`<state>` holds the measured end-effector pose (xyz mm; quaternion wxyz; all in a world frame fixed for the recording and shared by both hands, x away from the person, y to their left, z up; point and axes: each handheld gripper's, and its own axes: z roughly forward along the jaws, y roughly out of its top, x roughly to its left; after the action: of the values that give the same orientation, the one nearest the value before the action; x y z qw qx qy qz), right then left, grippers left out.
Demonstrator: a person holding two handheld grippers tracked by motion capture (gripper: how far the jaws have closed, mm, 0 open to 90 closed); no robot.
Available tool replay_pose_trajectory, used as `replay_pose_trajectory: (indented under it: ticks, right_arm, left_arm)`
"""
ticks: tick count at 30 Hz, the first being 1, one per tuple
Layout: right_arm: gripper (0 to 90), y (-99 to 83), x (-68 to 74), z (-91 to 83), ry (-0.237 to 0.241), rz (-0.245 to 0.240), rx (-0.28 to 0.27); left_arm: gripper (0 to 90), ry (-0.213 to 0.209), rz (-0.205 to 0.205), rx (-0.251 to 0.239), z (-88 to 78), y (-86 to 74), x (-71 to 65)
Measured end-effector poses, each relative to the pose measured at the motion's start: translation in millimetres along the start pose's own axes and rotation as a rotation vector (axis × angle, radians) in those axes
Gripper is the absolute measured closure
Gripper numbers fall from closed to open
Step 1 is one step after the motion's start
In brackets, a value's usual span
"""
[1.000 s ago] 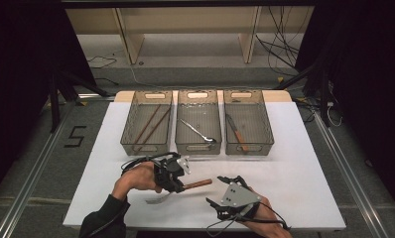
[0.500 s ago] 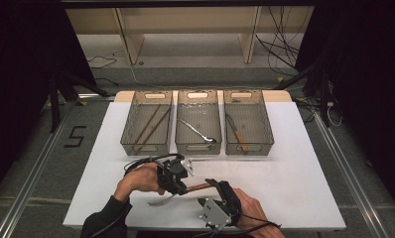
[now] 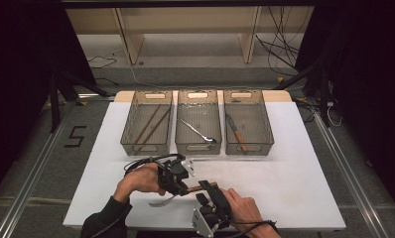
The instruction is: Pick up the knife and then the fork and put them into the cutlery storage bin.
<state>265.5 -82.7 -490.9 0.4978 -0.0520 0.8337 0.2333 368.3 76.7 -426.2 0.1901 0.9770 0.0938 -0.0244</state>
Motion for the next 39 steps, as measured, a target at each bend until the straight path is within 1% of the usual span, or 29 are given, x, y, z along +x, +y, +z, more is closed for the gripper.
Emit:
replay_pose_trajectory:
  ticks: [1,2,3,8,9,11,12,14,16,17,19,20,22,25,26,27,30,32,33,34,35,36,37,38,39]
  right_arm:
    - [51.4,0.2,1.3,0.3,-0.011,-0.015,0.007]
    - [52.6,0.5,1.6,1.3,-0.025,-0.036,0.001]
    - [54.0,0.5,2.3,1.9,-0.026,-0.052,0.0]
    - [59.6,1.6,6.4,3.2,-0.055,-0.091,0.009]
    - [60.4,2.2,7.5,3.5,-0.057,-0.102,0.01]
    - [62.1,2.7,8.7,4.2,-0.064,-0.14,0.009]
    - [62.9,3.0,10.3,4.4,-0.066,-0.148,0.014]
    - [64.6,3.4,11.4,5.5,-0.068,-0.17,0.007]
    - [66.2,3.2,13.6,6.5,-0.075,-0.184,0.012]
    - [67.2,3.0,14.7,6.3,-0.073,-0.18,0.019]
    - [70.1,3.2,14.1,6.4,-0.083,-0.198,0.013]
    - [71.2,2.8,14.8,6.1,-0.085,-0.196,0.016]
    - [73.0,2.4,14.2,6.4,-0.09,-0.23,0.012]
    - [75.7,1.8,16.6,6.2,-0.081,-0.247,0.023]
    - [76.0,1.9,15.8,6.6,-0.077,-0.261,0.024]
    - [76.2,1.5,16.1,6.3,-0.07,-0.251,0.03]
    - [76.4,0.8,15.1,5.4,-0.064,-0.259,0.031]
    - [76.5,0.6,14.8,5.1,-0.063,-0.254,0.036]
    - [76.5,0.2,13.6,5.1,-0.057,-0.256,0.042]
    - [76.5,-0.3,13.3,5.3,-0.059,-0.252,0.044]
    - [76.6,-0.9,11.8,5.2,-0.061,-0.255,0.046]
    - [76.6,-1.8,11.2,5.0,-0.06,-0.251,0.047]
    - [76.6,-2.9,10.6,4.4,-0.059,-0.239,0.053]
    - [76.6,-4.0,9.4,4.1,-0.058,-0.239,0.06]
    - [76.6,-5.9,8.2,4.1,-0.067,-0.235,0.062]
  left_arm:
    - [80.7,-0.001,0.0,-0.002,-0.1,0.1,-0.3]
    - [80.7,-0.003,0.001,-0.004,-0.3,0.2,-0.5]
    - [80.7,-0.006,0.001,-0.004,-0.2,0.3,-0.5]
    - [80.7,-0.01,0.001,0.0,0.4,0.7,-0.7]
    - [80.7,-0.013,0.002,0.0,0.3,0.9,-0.8]
    - [80.7,-0.016,0.001,-0.001,0.4,1.5,-1.8]
    - [80.7,-0.017,-0.001,-0.001,0.3,1.8,-1.9]
    - [80.7,-0.022,0.004,0.002,0.3,2.0,-2.1]
    - [80.7,-0.022,0.003,0.004,0.5,2.2,-2.3]
    - [80.7,-0.022,0.001,0.005,0.8,2.3,-2.4]
    - [80.6,-0.026,0.001,0.005,1.3,2.6,-2.3]
    - [80.6,-0.028,-0.005,0.002,1.6,2.9,-2.8]
    - [80.6,-0.03,-0.01,0.004,1.3,3.5,-2.3]
    - [80.4,-0.029,-0.012,0.002,1.3,3.7,-2.3]
    - [80.3,-0.029,-0.011,0.002,1.5,4.1,-2.4]
    - [80.1,-0.031,-0.015,0.002,1.8,4.3,-2.6]
    - [79.0,-0.03,-0.023,-0.004,1.9,4.2,-2.1]
    - [75.1,-0.016,-0.027,-0.013,0.2,3.8,-2.0]
    - [71.9,-0.014,-0.023,-0.015,-0.8,3.5,-1.8]
    - [68.1,-0.004,-0.025,-0.03,-2.5,3.0,-2.3]
    - [62.1,0.002,-0.029,-0.042,-3.9,2.9,-2.1]
    - [57.6,0.008,-0.045,-0.063,-5.8,2.7,-1.6]
    - [55.9,0.018,-0.053,-0.077,-8.3,2.6,-0.4]
    - [53.2,0.039,-0.063,-0.098,-11.1,2.4,0.9]
    - [47.5,0.055,-0.079,-0.116,-13.2,2.2,2.3]
